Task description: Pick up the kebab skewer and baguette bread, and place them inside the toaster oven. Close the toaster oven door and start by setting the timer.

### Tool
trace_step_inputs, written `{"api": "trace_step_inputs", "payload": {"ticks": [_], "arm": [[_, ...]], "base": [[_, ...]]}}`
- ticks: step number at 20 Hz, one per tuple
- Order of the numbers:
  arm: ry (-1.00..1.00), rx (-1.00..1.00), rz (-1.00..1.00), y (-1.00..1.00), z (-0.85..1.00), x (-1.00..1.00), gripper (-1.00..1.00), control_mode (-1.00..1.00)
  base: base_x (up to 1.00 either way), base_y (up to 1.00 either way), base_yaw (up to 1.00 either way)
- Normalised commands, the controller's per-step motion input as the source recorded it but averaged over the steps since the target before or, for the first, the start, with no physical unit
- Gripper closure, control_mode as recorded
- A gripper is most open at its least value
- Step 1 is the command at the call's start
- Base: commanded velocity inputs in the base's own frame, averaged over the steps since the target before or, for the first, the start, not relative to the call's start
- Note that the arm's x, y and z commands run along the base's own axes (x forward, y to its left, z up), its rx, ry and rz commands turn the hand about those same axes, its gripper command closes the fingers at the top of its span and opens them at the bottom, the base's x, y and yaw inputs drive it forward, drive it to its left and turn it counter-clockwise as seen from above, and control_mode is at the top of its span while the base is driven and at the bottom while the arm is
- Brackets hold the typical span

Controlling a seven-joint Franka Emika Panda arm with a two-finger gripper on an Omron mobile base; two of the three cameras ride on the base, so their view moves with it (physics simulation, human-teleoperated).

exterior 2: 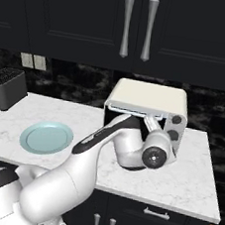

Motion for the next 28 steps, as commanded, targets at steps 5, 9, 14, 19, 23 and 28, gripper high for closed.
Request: {"api": "trace_step_inputs", "payload": {"ticks": [5,9,14,19,23,28], "arm": [[-0.01,0.55,-0.13,-0.12,-0.09,0.00,-1.00,-1.00],[0.00,0.41,-0.05,-0.11,-0.08,0.03,-1.00,-1.00],[0.00,0.23,0.00,-0.06,-0.15,0.00,-1.00,-1.00],[-0.02,0.17,0.00,0.00,-0.27,0.03,-1.00,-1.00],[-0.01,0.11,0.00,0.00,-0.24,0.29,-1.00,-1.00],[-0.07,0.15,0.00,-0.02,-0.05,0.17,-1.00,-1.00]], "base": [[0.00,0.00,0.00],[0.00,0.00,0.00],[0.00,0.00,0.00],[0.00,0.00,0.00],[0.00,0.00,0.00],[0.00,0.00,0.00]]}}
